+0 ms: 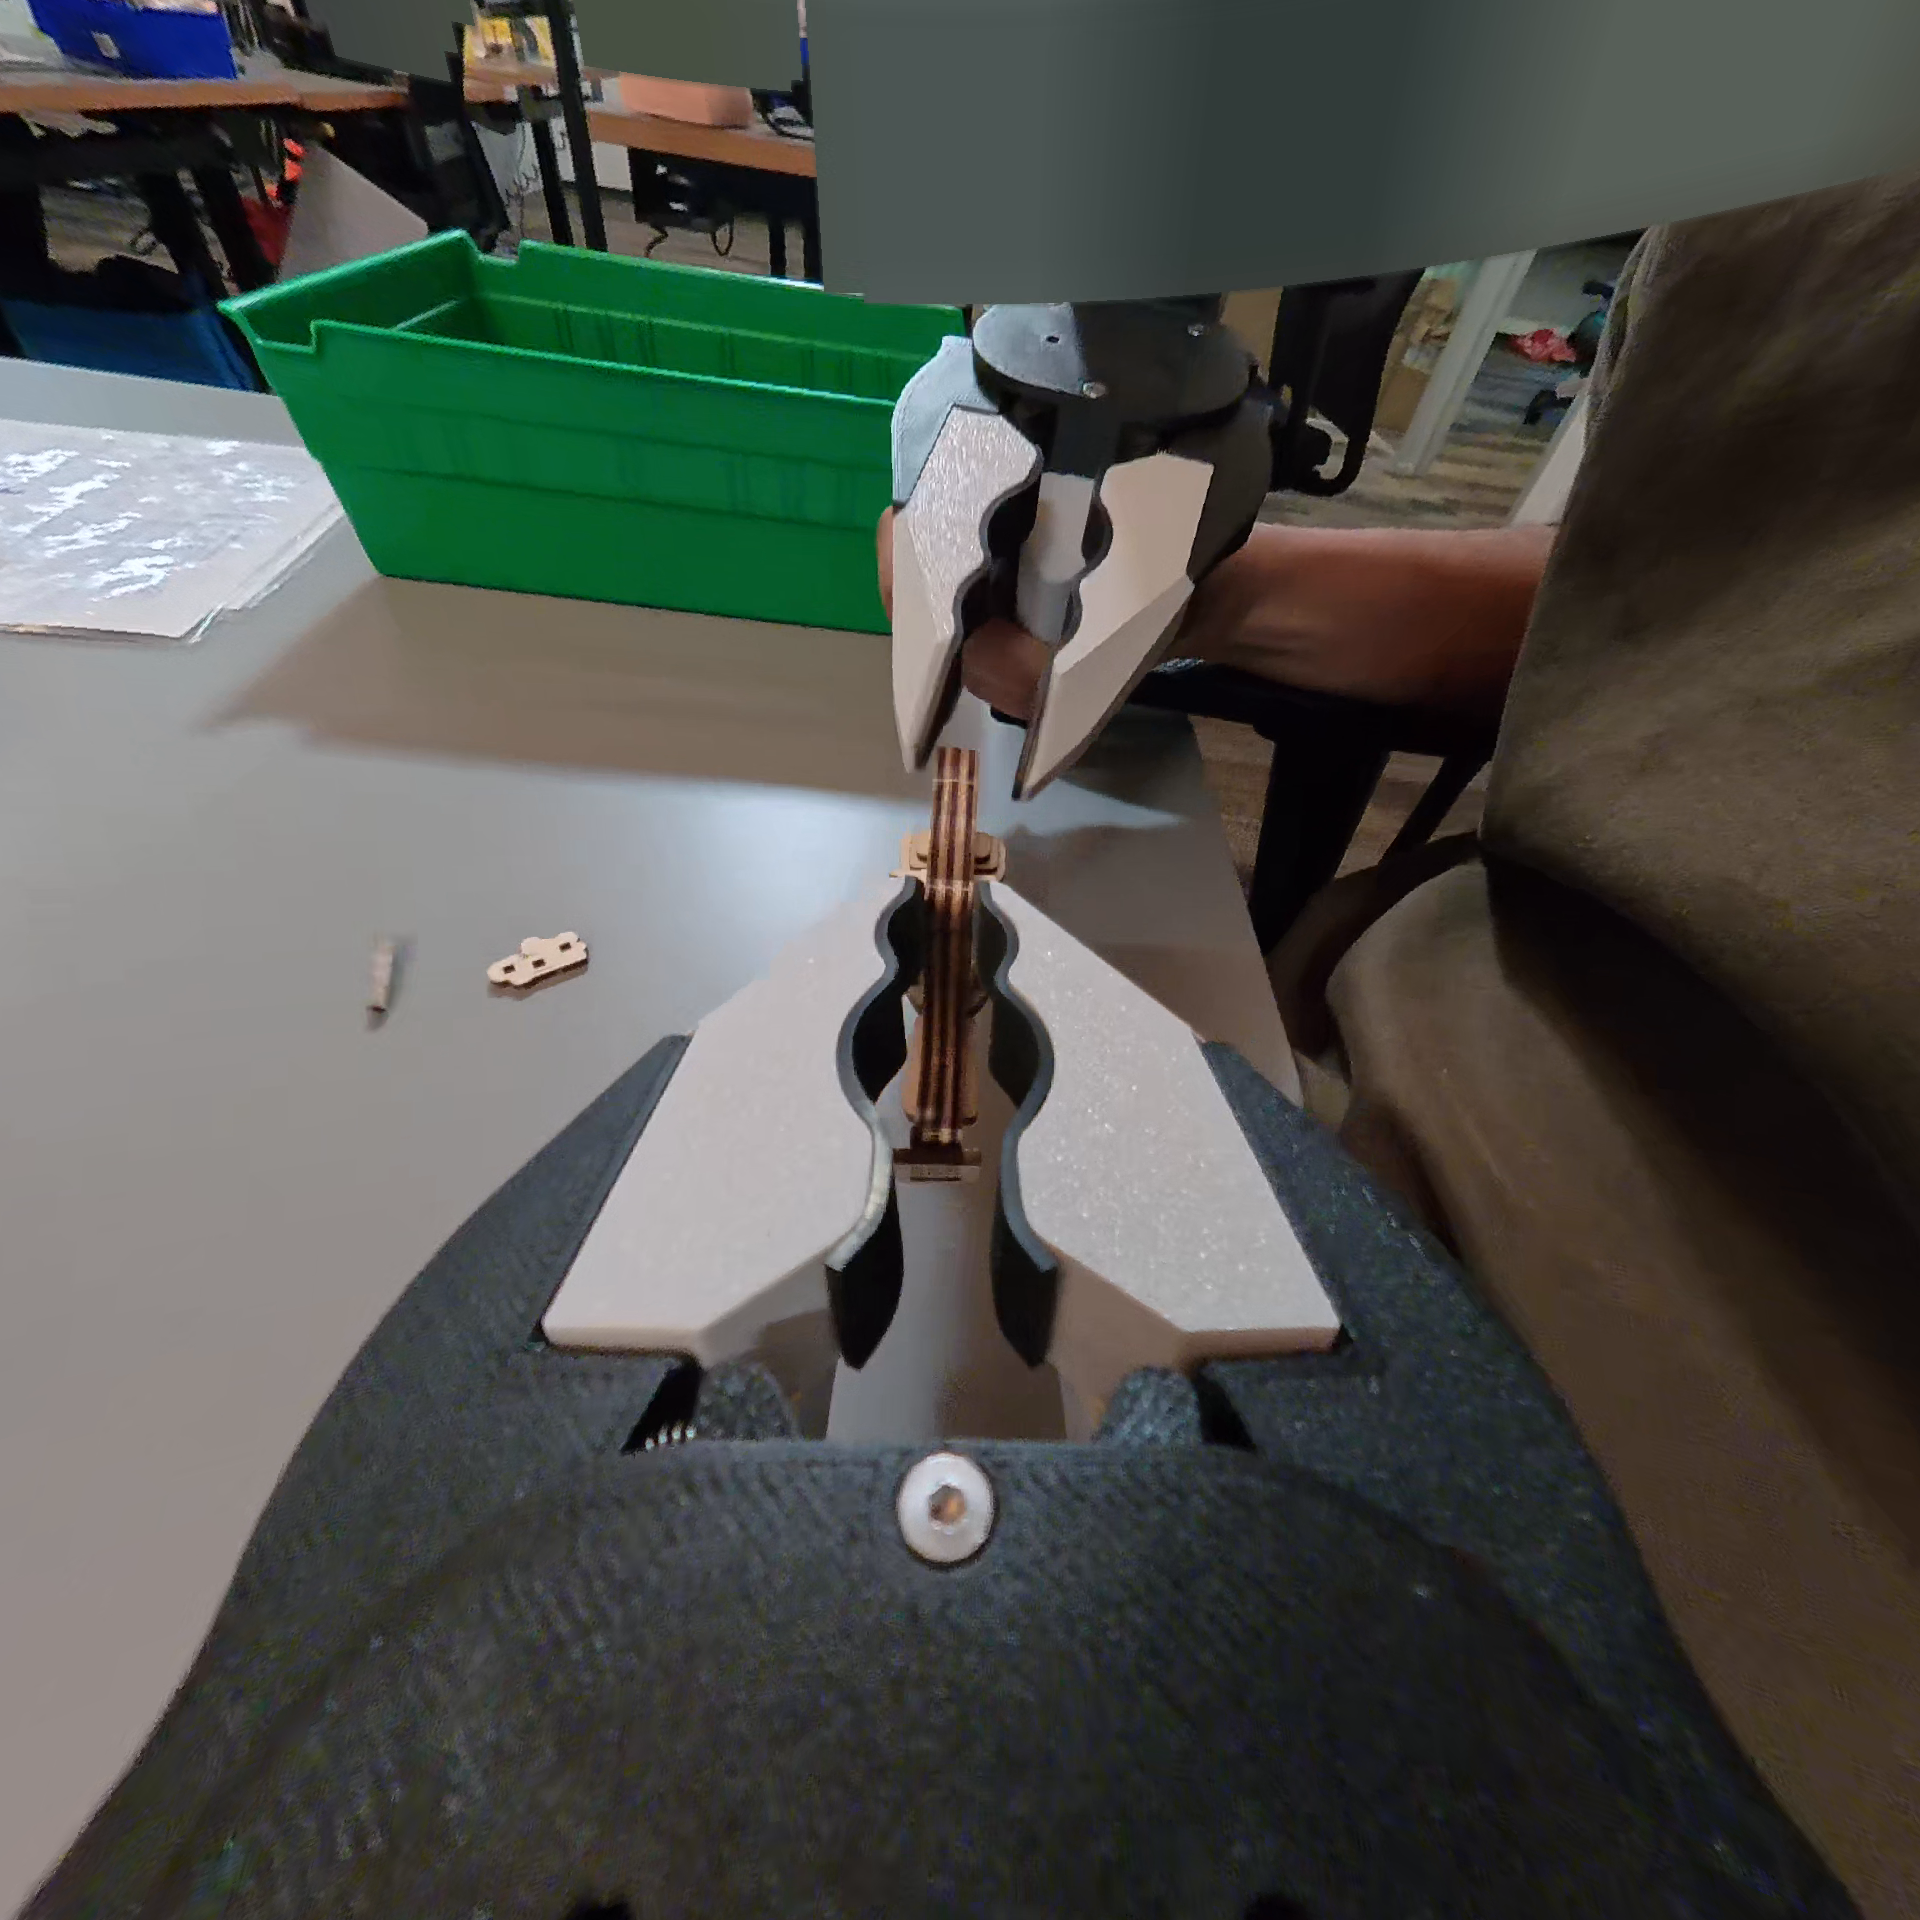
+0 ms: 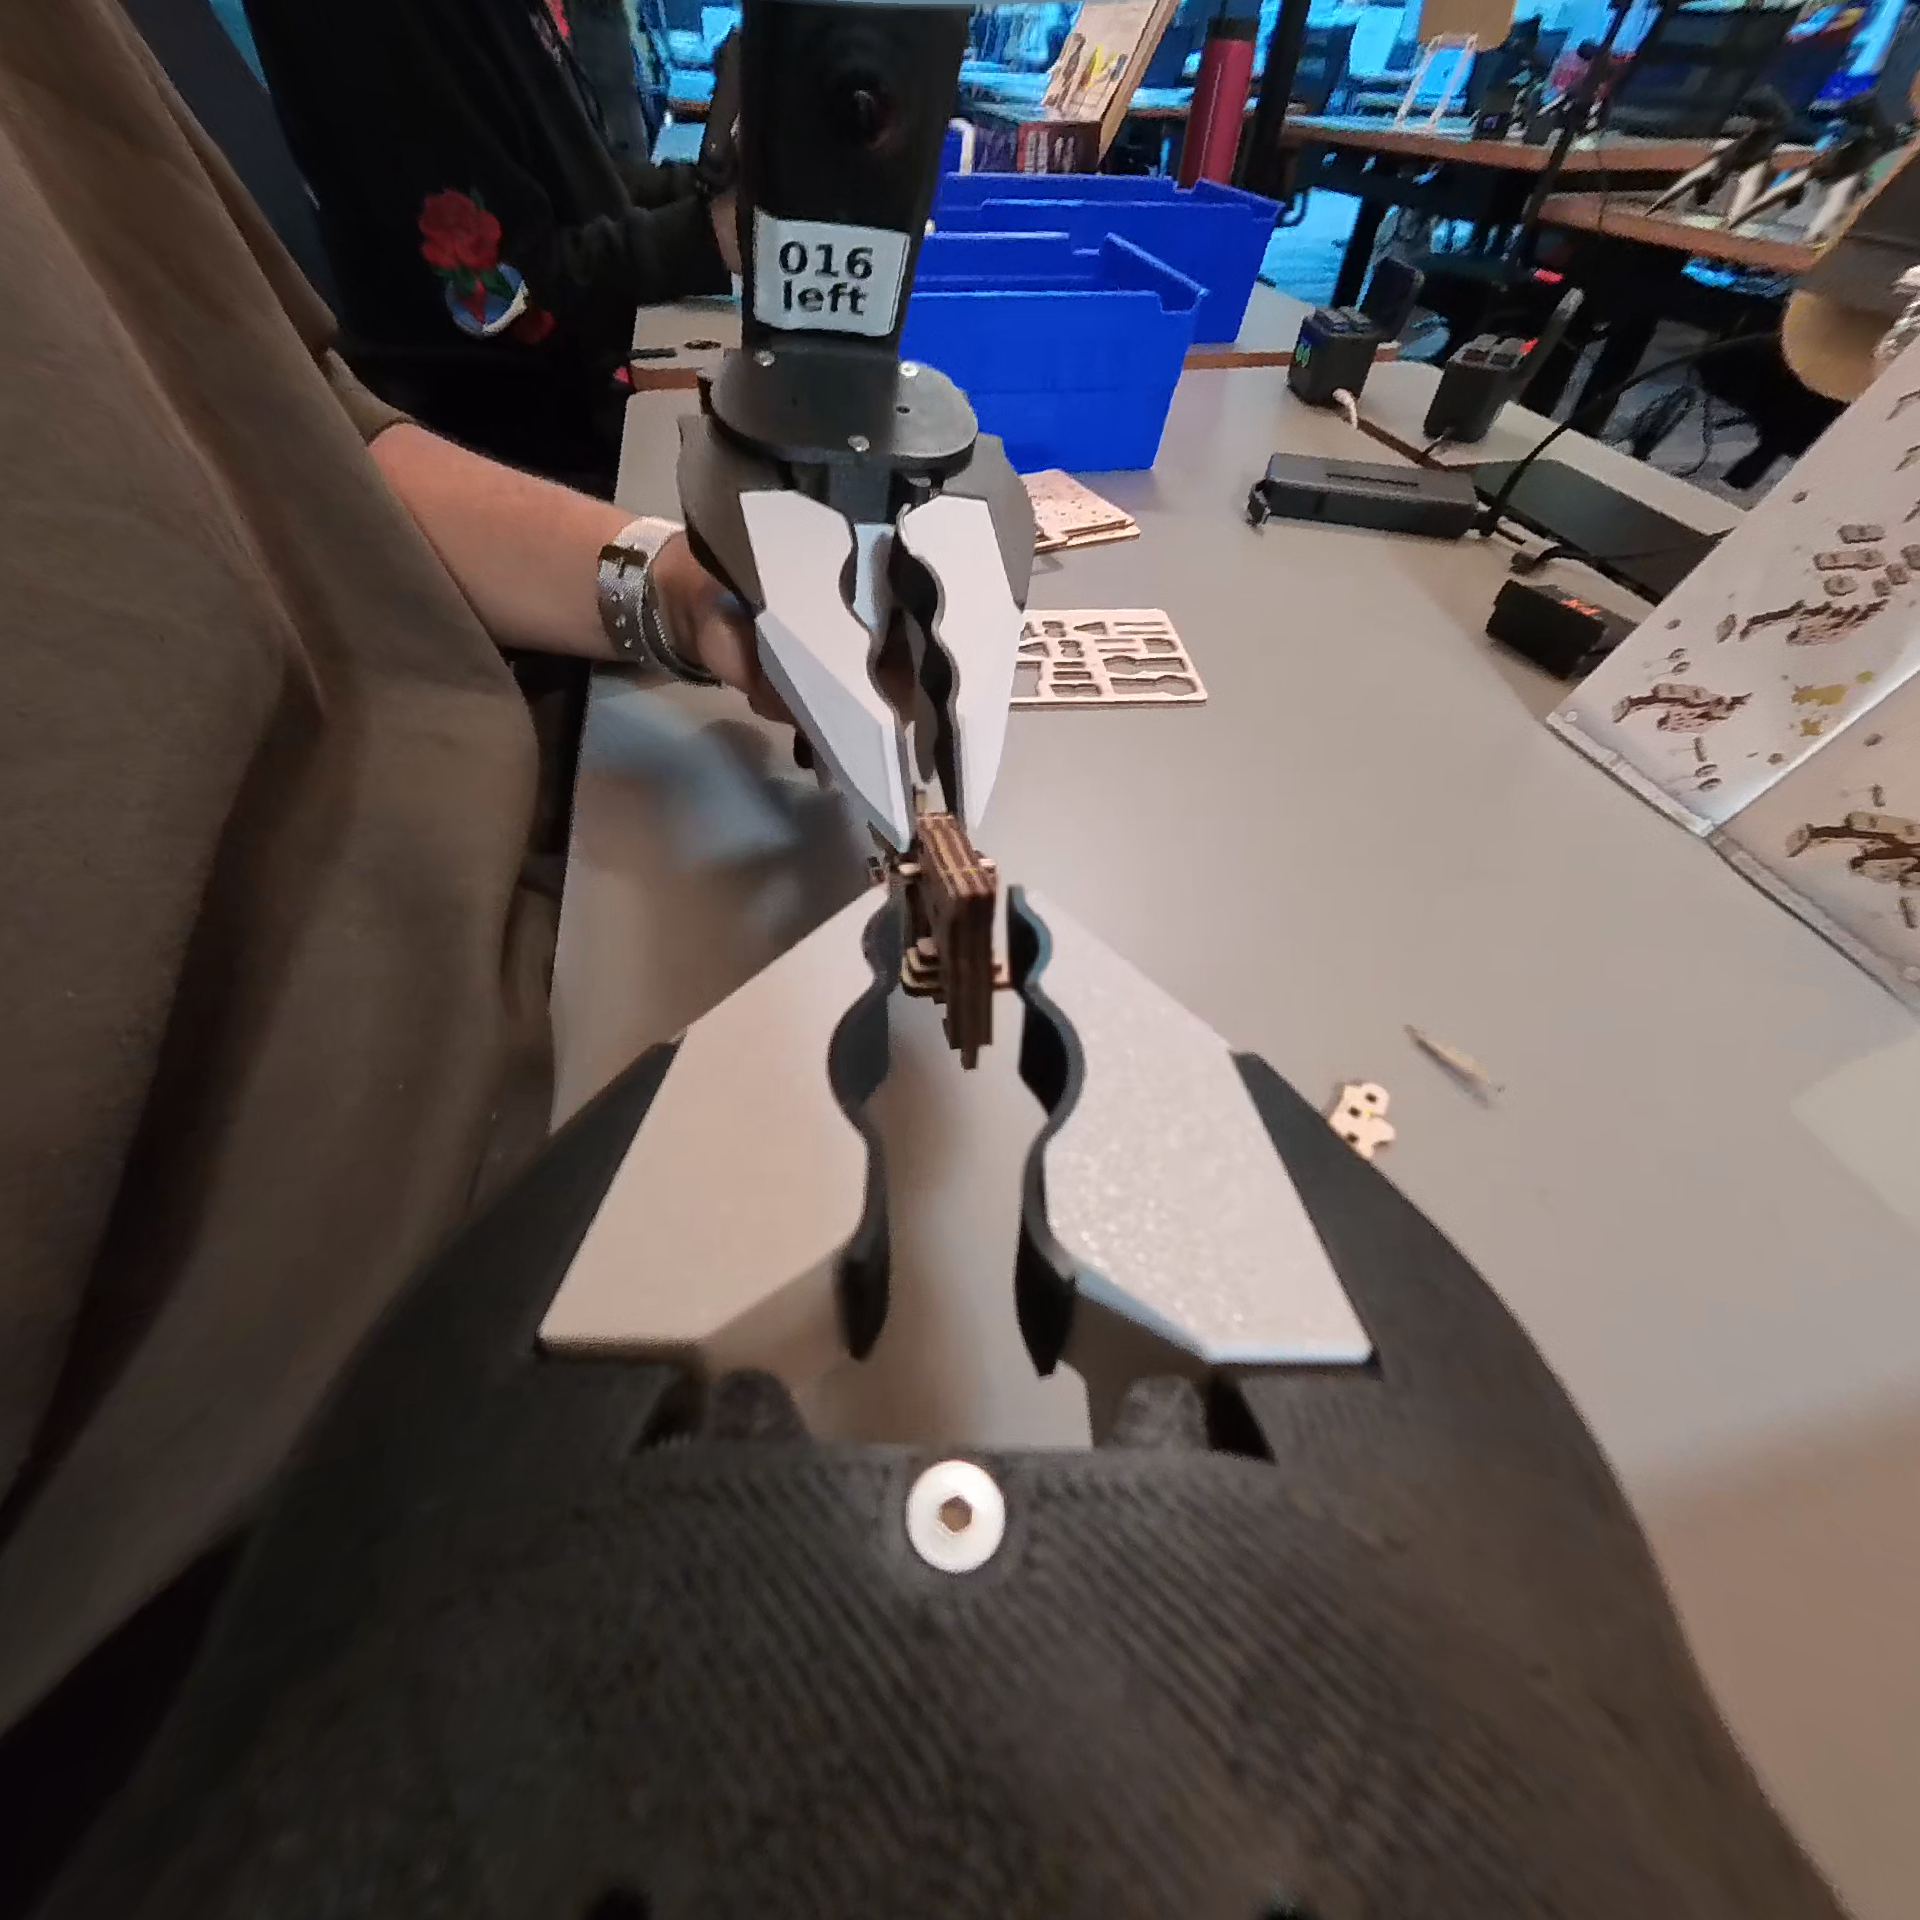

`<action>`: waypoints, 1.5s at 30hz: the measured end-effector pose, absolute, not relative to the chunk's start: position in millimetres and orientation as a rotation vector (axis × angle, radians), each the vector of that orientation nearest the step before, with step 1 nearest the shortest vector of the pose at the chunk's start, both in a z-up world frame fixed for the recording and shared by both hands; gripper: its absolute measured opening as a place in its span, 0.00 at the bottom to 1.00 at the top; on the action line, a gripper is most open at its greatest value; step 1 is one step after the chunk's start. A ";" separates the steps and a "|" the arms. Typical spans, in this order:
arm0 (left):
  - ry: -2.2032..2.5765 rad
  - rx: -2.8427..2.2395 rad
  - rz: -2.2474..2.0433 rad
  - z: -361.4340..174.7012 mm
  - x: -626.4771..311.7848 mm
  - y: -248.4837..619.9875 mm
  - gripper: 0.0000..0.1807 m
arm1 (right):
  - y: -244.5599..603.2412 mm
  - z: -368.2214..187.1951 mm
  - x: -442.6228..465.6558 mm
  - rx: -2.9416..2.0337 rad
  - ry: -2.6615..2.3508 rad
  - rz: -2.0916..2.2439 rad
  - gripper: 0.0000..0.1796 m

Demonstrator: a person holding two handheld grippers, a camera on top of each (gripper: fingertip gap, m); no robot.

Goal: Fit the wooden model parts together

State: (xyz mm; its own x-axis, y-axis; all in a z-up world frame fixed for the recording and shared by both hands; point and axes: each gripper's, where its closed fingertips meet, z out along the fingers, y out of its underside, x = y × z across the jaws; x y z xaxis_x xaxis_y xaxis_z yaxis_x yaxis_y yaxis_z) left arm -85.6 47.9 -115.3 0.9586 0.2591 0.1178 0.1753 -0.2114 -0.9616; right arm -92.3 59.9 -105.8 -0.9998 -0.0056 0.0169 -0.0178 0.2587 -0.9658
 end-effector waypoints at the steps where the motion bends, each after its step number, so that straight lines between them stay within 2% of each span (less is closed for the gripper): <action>1: -0.330 -1.796 0.079 -116.2 -87.0 46.3 0.03 | 61.5 -103.5 -96.1 -0.001 -2.462 1.927 0.11; 5: -0.385 -1.783 0.069 -116.9 -95.5 40.8 0.03 | 72.3 -97.7 -125.8 -0.184 -2.361 1.964 0.13; 11: -0.591 -1.792 0.055 -132.3 -120.9 28.7 0.03 | 73.9 -127.7 -202.1 -0.616 -2.345 1.773 0.16; 19: -0.869 -1.516 -0.203 -125.7 -141.2 7.3 0.03 | 28.5 -184.9 -260.3 -0.554 -2.686 1.456 0.16; 25: -1.072 -1.145 -0.455 -122.8 -163.1 -26.6 0.02 | 20.9 -204.2 -277.8 -0.458 -2.793 1.300 0.15; 28: -1.095 -1.041 -0.515 -120.6 -168.5 -36.1 0.02 | 19.1 -205.3 -271.0 -0.402 -2.842 1.308 0.01; 34: -1.113 -1.002 -0.526 -121.0 -172.5 -41.2 0.02 | 18.6 -199.8 -257.3 -0.282 -2.799 1.297 0.01; 41: -1.182 -1.058 -0.443 -132.2 -177.5 -48.8 0.03 | 15.6 -140.7 -214.0 -0.241 -2.642 1.529 0.01; 45: -1.220 -1.190 -0.362 -144.7 -176.0 -42.2 0.03 | 13.1 -137.0 -191.7 -0.220 -2.630 1.526 0.01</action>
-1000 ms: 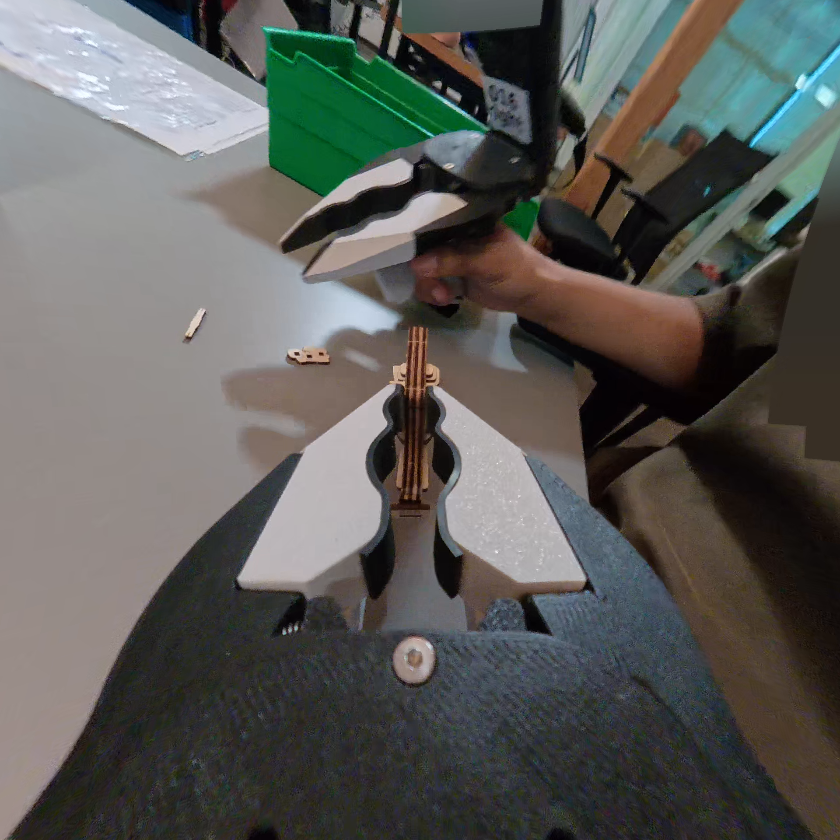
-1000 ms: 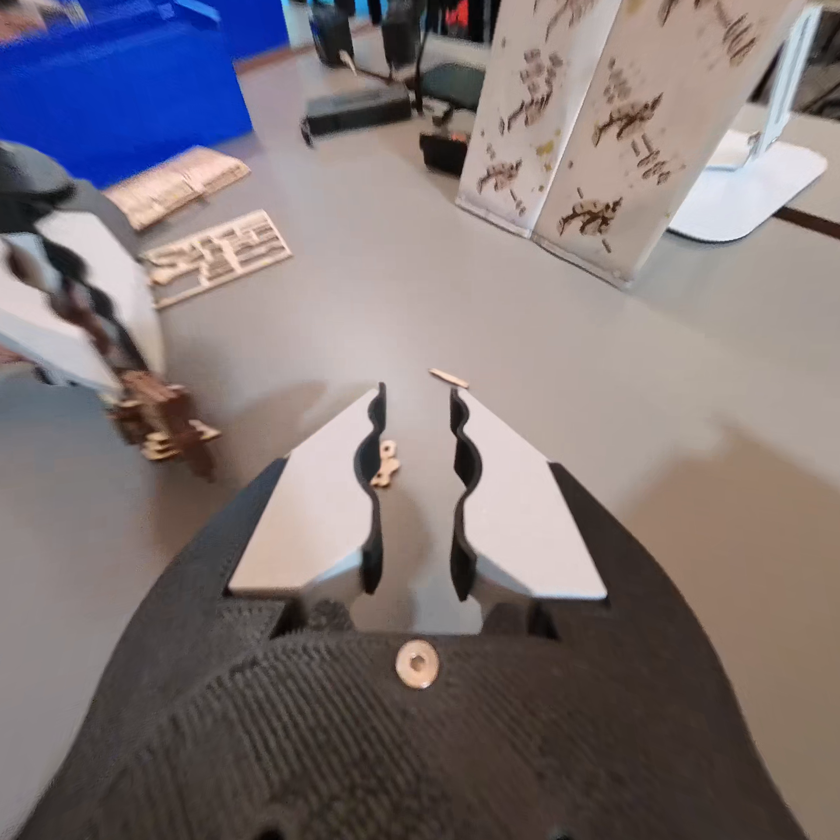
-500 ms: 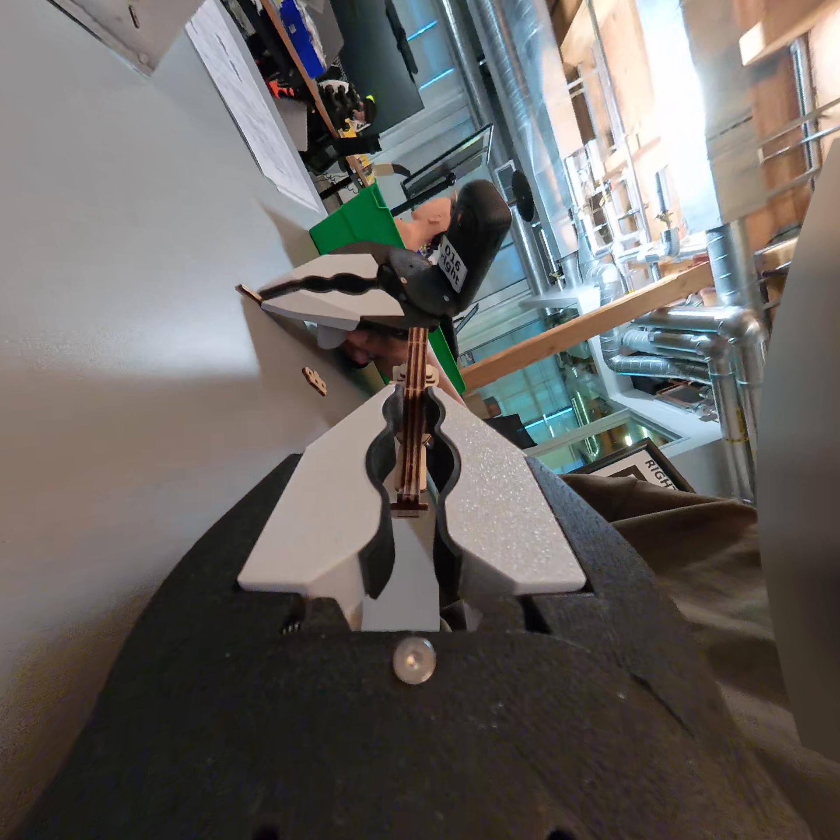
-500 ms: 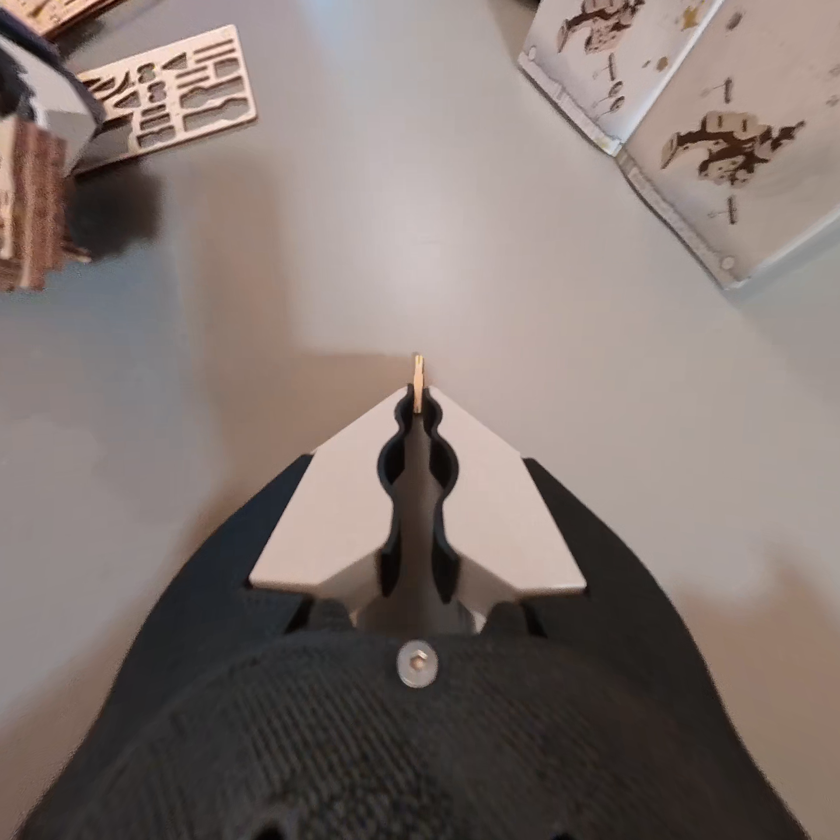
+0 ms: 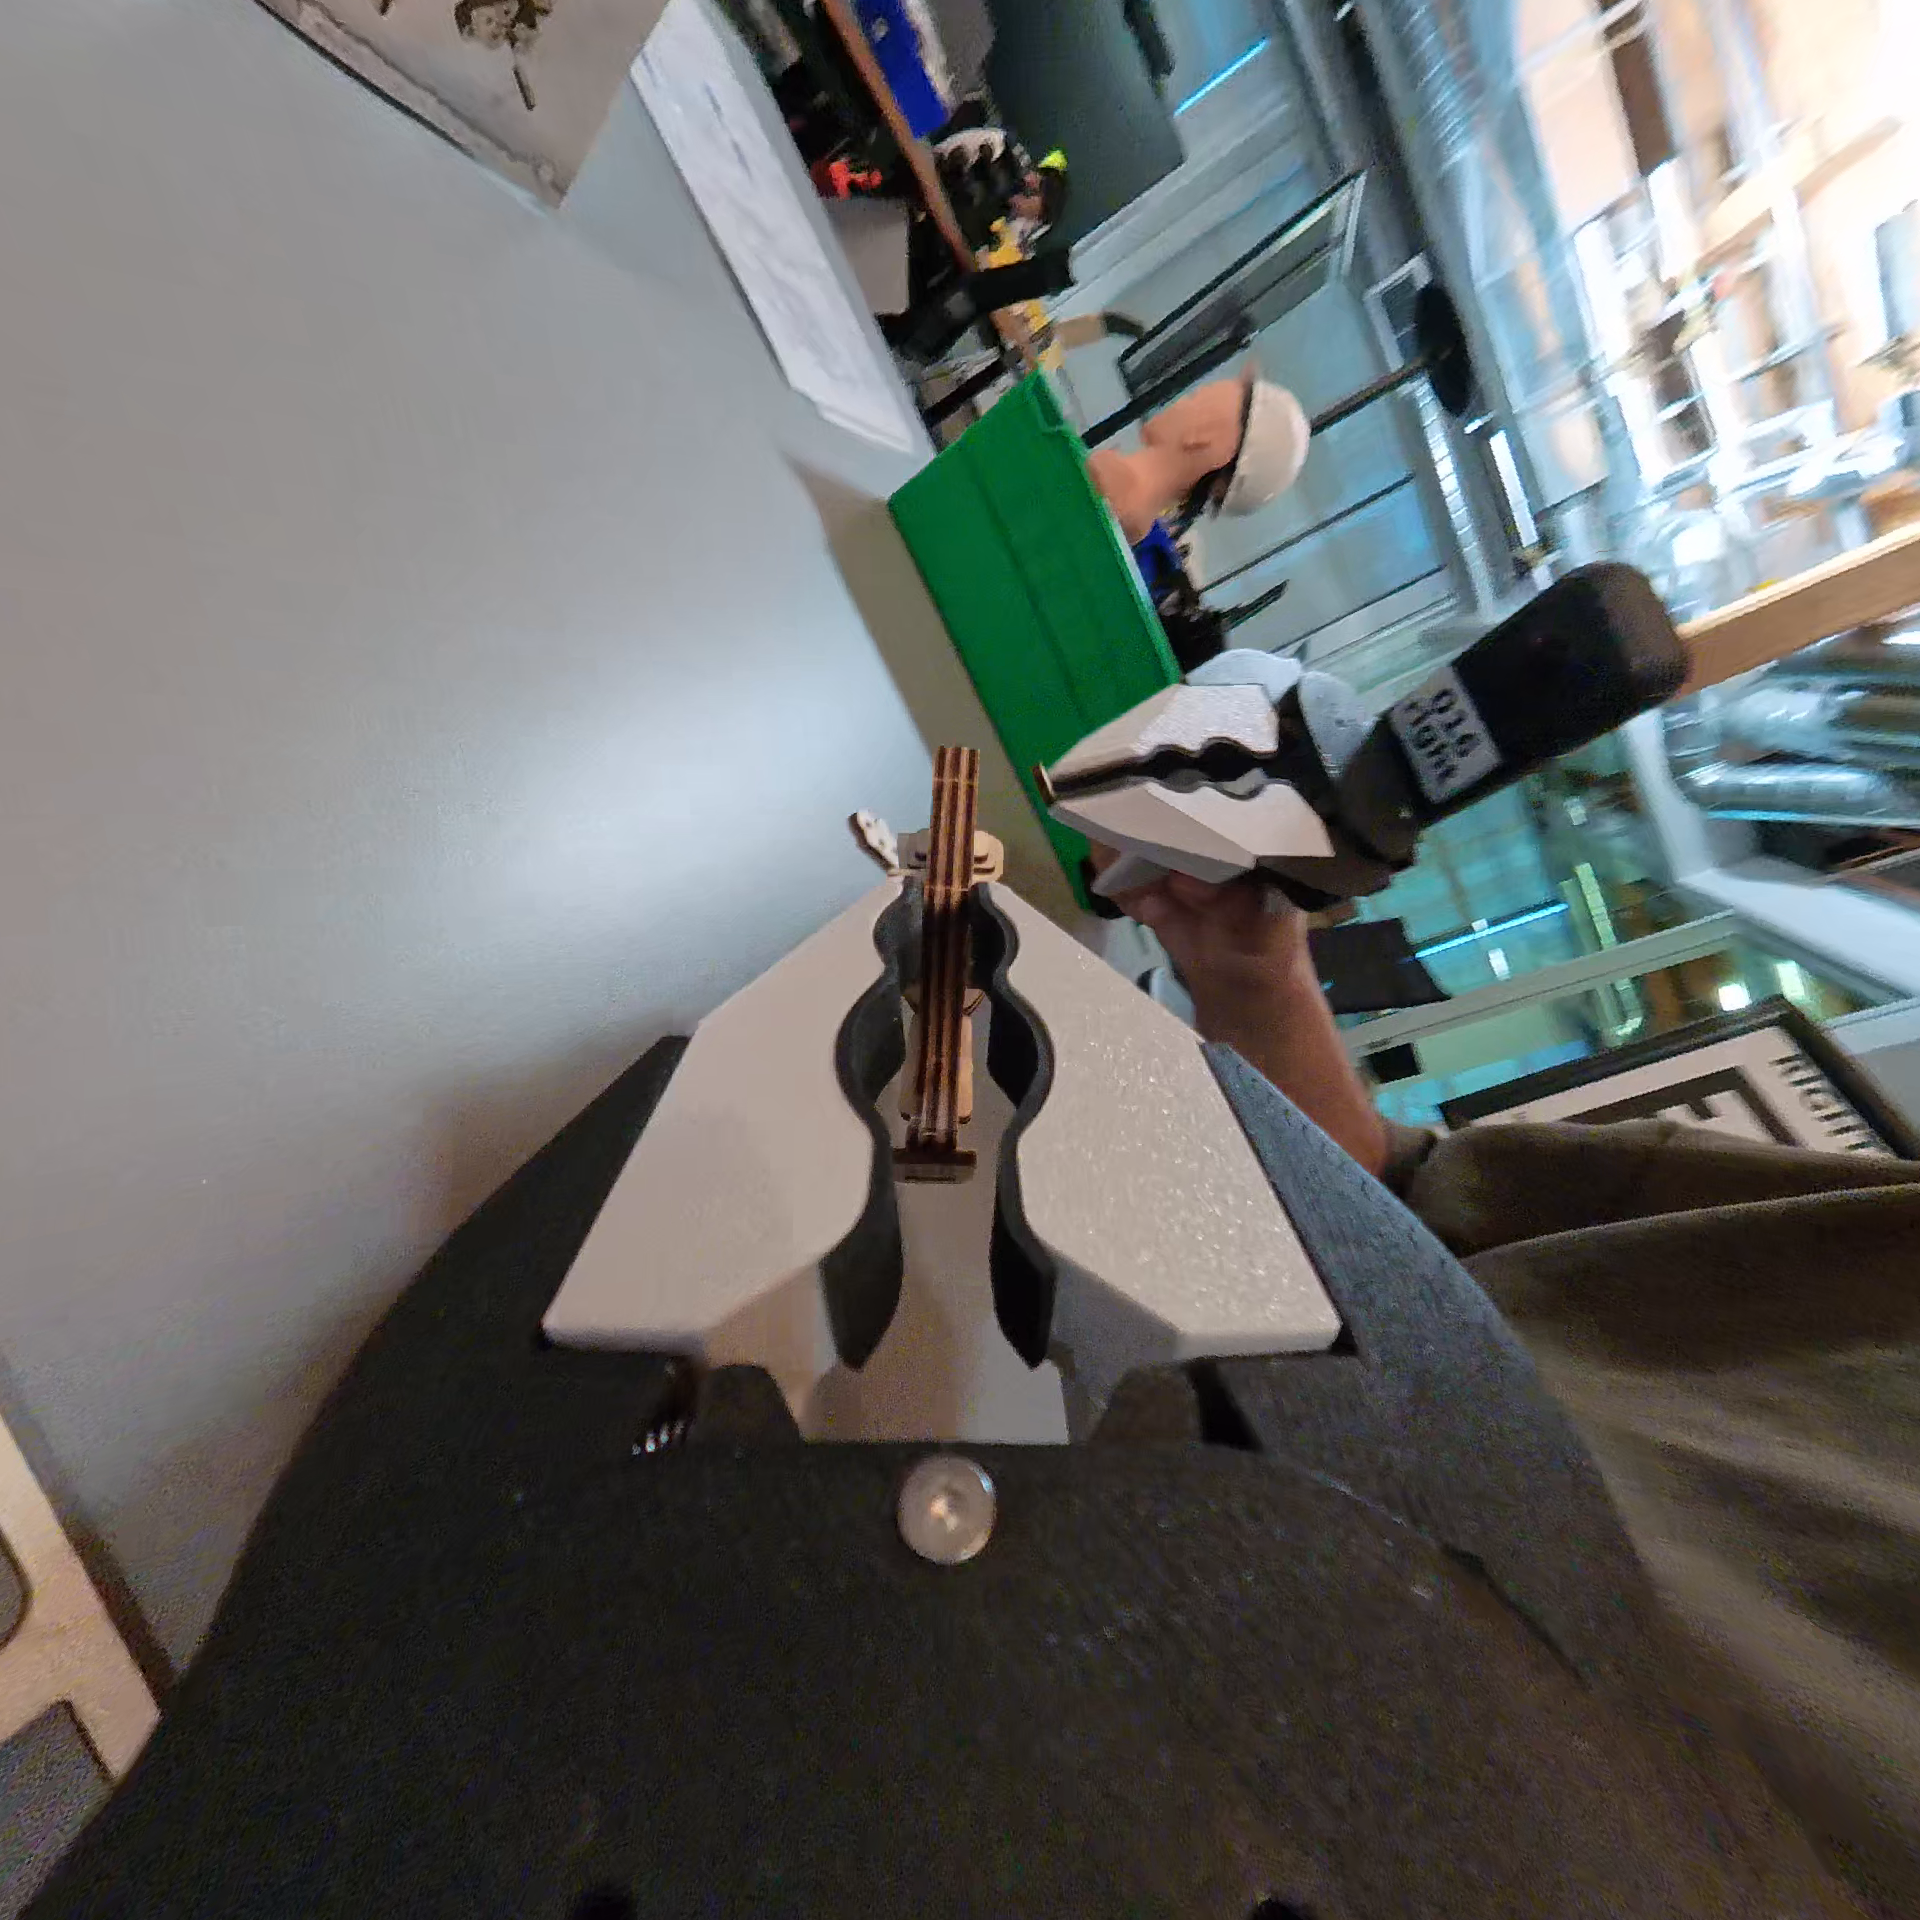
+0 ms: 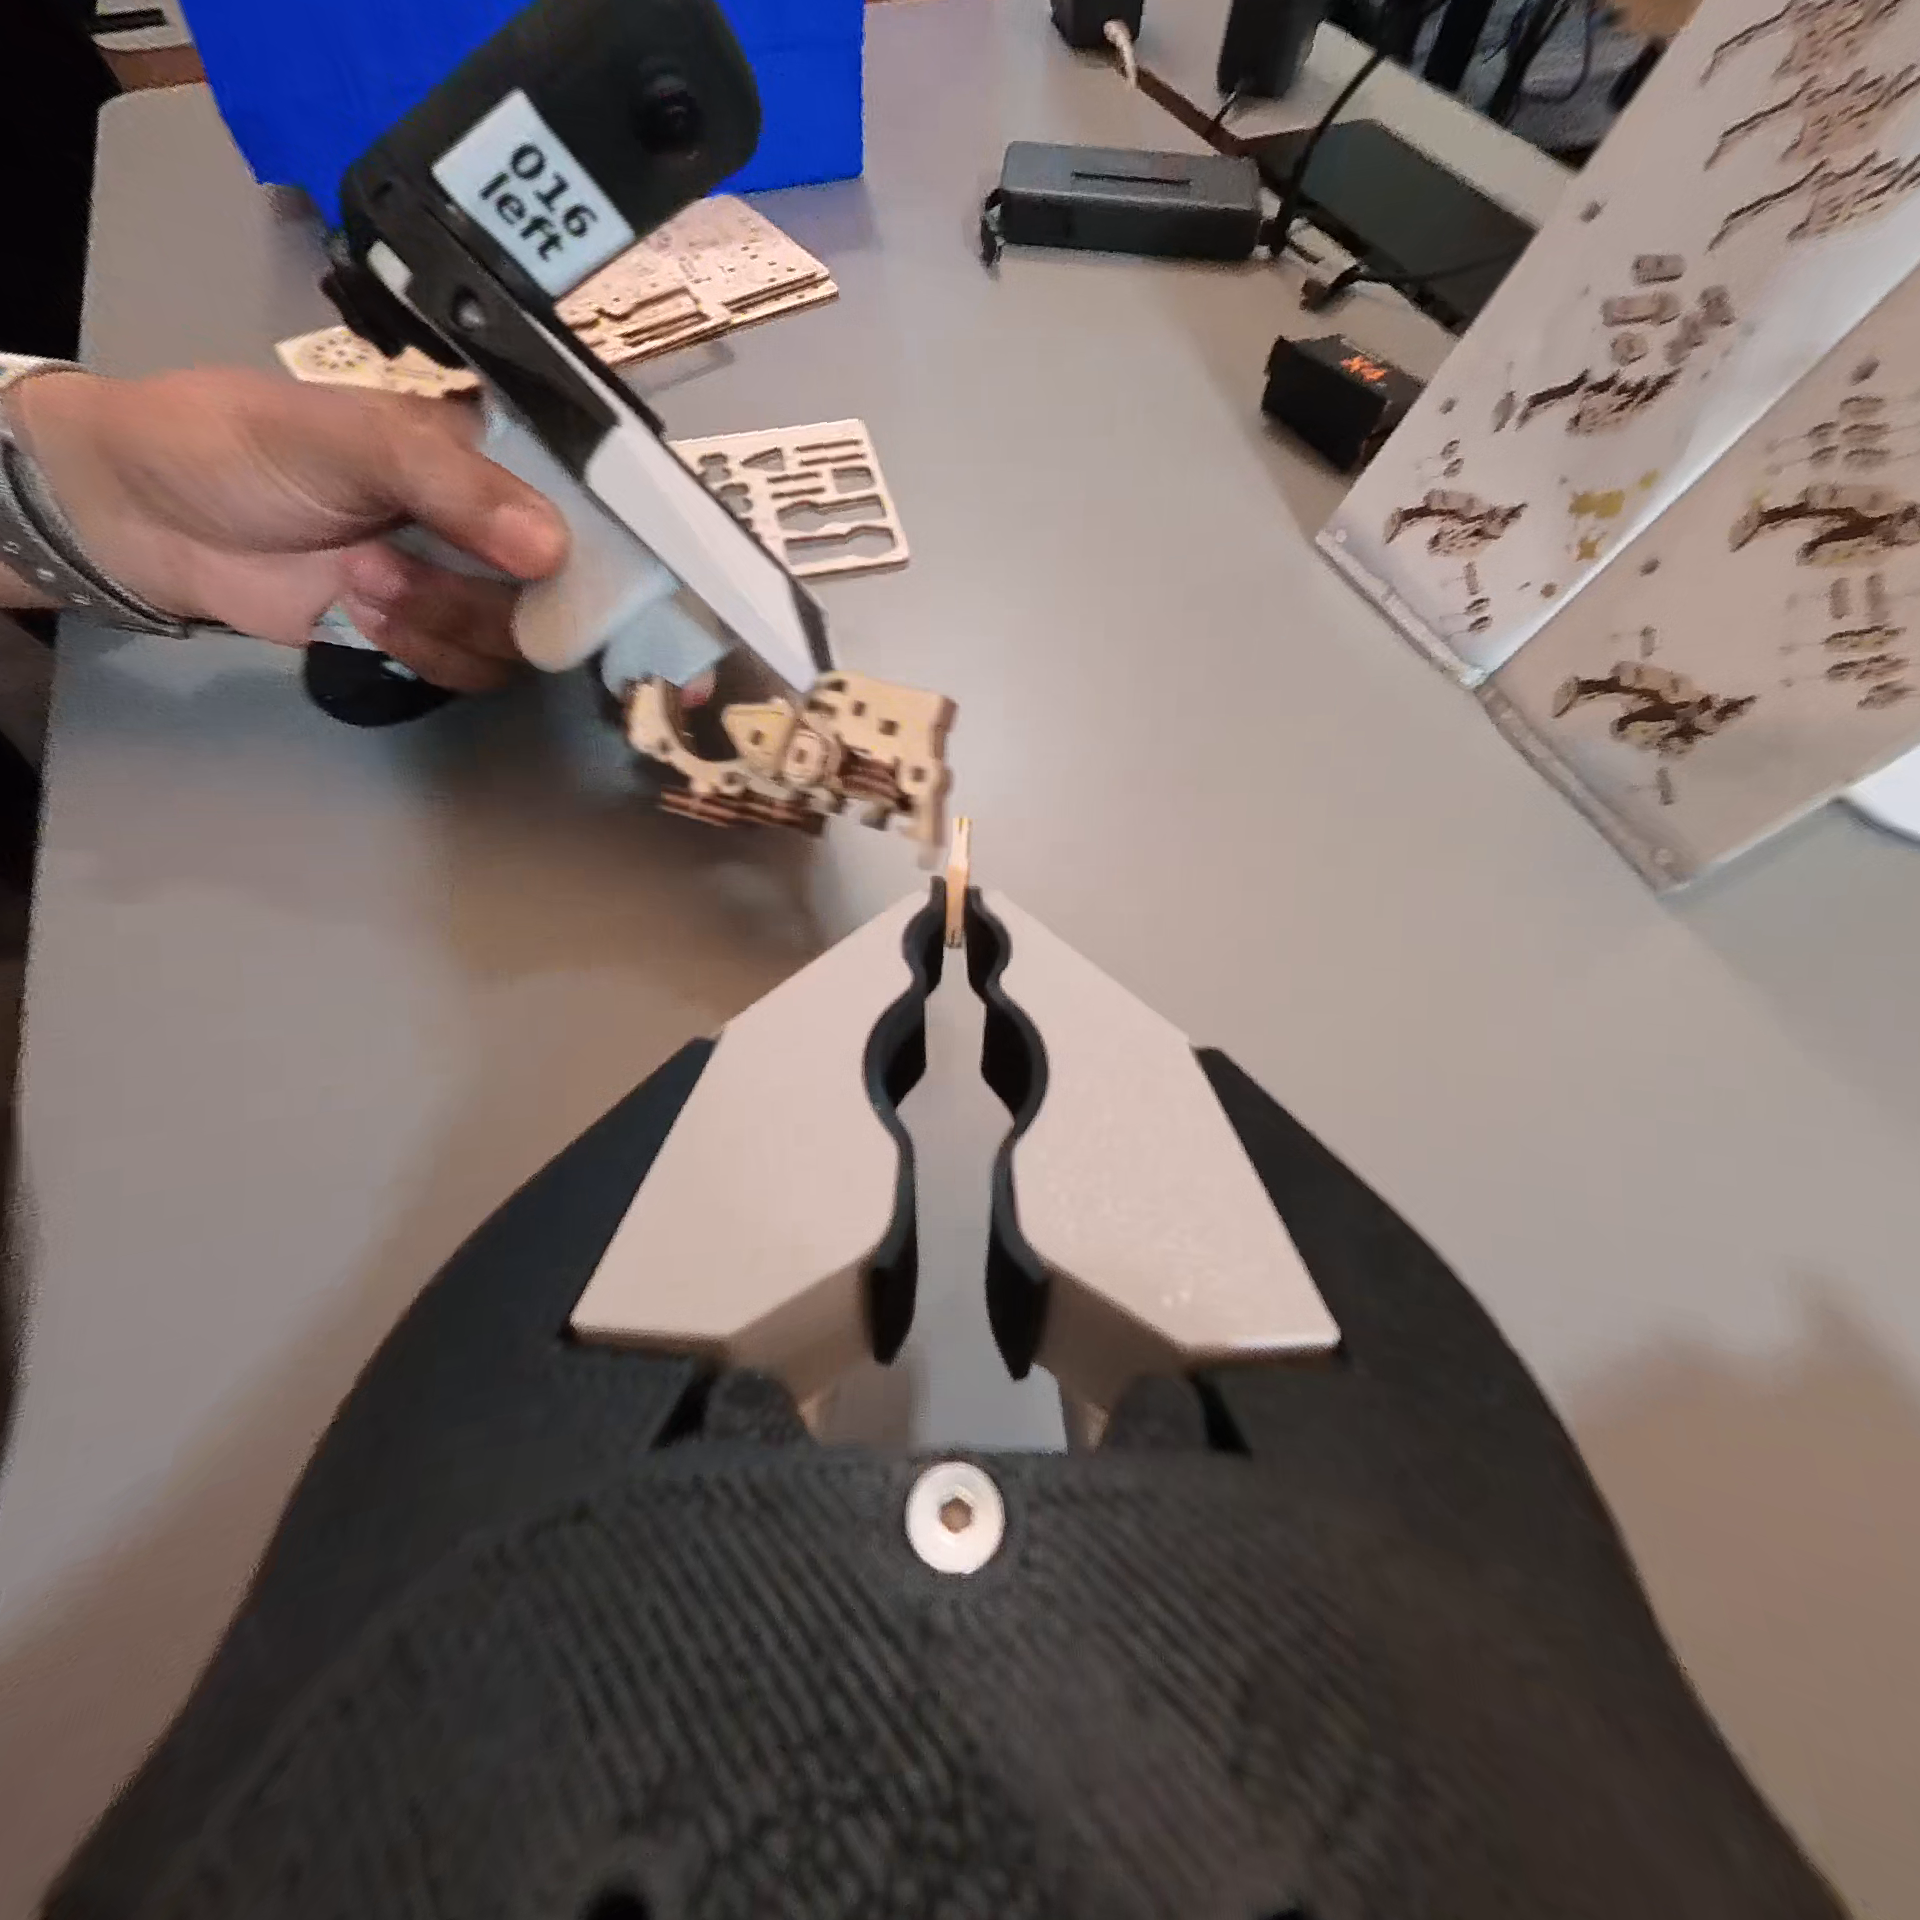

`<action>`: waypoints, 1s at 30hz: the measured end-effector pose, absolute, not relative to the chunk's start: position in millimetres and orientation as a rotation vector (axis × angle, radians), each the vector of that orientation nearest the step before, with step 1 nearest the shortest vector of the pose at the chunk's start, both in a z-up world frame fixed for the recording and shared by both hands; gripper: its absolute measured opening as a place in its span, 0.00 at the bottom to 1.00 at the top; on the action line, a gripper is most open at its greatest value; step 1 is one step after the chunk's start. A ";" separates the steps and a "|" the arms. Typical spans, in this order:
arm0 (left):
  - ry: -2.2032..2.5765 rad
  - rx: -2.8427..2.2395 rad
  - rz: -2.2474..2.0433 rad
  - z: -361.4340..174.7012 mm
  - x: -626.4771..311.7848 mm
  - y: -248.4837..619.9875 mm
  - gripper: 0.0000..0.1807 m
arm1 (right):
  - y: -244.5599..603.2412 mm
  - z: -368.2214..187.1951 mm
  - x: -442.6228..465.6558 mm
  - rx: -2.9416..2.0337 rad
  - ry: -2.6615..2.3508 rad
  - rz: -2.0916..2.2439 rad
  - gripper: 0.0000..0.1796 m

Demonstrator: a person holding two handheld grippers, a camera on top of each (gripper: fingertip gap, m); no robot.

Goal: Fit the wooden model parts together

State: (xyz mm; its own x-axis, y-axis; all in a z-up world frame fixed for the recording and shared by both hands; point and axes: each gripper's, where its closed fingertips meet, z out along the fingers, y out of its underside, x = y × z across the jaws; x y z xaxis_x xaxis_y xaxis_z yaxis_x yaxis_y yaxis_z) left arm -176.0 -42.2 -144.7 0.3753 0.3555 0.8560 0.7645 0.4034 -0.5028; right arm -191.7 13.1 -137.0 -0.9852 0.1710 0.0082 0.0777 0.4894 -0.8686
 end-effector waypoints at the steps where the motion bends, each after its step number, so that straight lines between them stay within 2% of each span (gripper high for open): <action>1: -1.227 -1.225 -0.339 -147.6 -175.4 -39.8 0.03 | 12.1 -139.7 -185.0 -0.251 -2.653 1.534 0.01; 16: -1.050 -1.638 0.326 -137.6 -170.7 -19.0 0.03 | 0.5 -138.5 -175.5 -0.643 -2.673 1.481 0.01; 30: -0.968 -1.763 0.573 -135.7 -171.2 -17.6 0.03 | 0.8 -139.8 -177.1 -0.622 -2.633 1.426 0.01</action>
